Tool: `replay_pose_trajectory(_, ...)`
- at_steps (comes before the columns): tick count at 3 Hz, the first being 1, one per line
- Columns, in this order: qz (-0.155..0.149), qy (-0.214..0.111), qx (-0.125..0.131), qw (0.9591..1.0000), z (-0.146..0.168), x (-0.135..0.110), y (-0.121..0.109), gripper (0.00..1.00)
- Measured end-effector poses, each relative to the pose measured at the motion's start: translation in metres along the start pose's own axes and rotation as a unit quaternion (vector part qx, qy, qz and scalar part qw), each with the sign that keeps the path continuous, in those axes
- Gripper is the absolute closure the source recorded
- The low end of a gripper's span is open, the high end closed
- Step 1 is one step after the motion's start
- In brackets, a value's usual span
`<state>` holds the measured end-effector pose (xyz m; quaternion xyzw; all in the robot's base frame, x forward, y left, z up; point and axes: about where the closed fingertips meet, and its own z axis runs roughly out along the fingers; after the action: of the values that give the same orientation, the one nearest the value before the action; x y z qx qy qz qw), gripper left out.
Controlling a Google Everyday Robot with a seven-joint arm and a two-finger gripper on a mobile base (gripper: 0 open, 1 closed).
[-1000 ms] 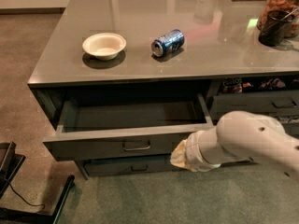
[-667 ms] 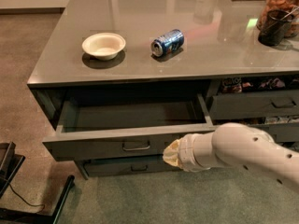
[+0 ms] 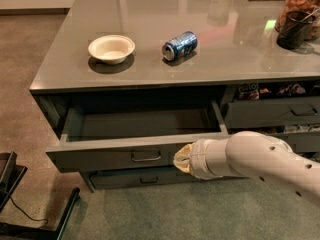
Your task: Close top drawer
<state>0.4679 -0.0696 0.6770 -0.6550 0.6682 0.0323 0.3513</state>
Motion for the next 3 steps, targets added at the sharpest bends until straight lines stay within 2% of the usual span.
replay_pose_trajectory(1,-0.010,0.001,0.016,0.9998,0.008,0.002,-0.005,1.00)
replay_pose_trajectory(3,-0.035,-0.004,0.051,0.9981,0.033,0.017,-0.035,1.00)
